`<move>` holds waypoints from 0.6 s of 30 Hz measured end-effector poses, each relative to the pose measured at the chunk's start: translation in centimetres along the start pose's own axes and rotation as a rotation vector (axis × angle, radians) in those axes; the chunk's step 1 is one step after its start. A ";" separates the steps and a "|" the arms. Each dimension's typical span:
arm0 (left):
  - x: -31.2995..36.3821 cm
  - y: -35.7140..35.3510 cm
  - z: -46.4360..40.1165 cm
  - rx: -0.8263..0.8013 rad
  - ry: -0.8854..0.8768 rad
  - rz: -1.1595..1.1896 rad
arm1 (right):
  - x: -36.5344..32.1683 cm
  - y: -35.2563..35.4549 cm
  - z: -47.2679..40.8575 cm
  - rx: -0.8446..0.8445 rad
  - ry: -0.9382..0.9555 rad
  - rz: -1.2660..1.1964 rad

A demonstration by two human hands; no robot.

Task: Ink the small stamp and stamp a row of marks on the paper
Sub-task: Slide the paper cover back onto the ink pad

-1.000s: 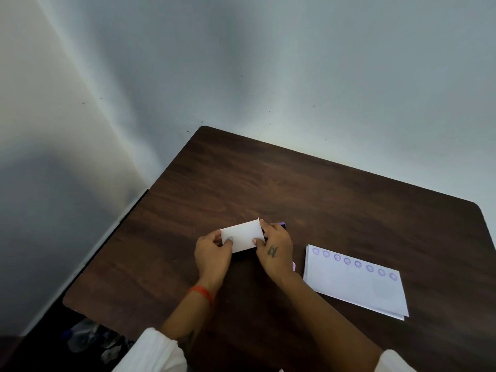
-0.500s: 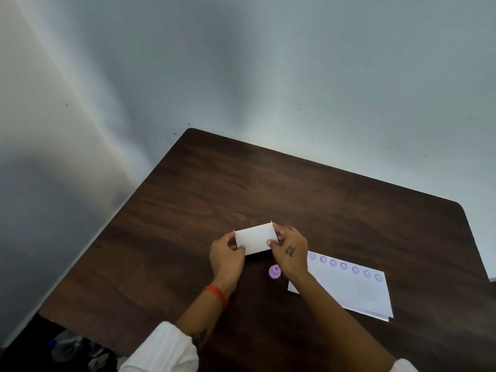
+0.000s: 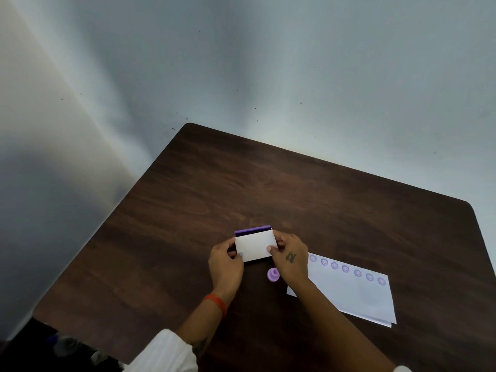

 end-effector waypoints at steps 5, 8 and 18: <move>-0.1 -0.2 -0.1 -0.001 0.006 -0.025 | 0.6 -0.4 -0.3 -0.011 -0.046 -0.013; -0.2 -0.2 -0.3 0.004 0.009 -0.031 | 0.7 -0.5 -0.5 -0.018 -0.053 -0.010; -0.3 0.1 -1.2 0.012 -0.025 -0.018 | 0.0 -0.4 -0.9 -0.024 -0.017 -0.018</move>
Point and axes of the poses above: each hand's wrist, its own z-axis away from the middle knuckle, its own y-axis out of the back of the hand, x = y × z, the point moved 9 cm from there along -z, towards the middle knuckle, and after that the axes turned 2 degrees about -y, right-handed, at the moved point
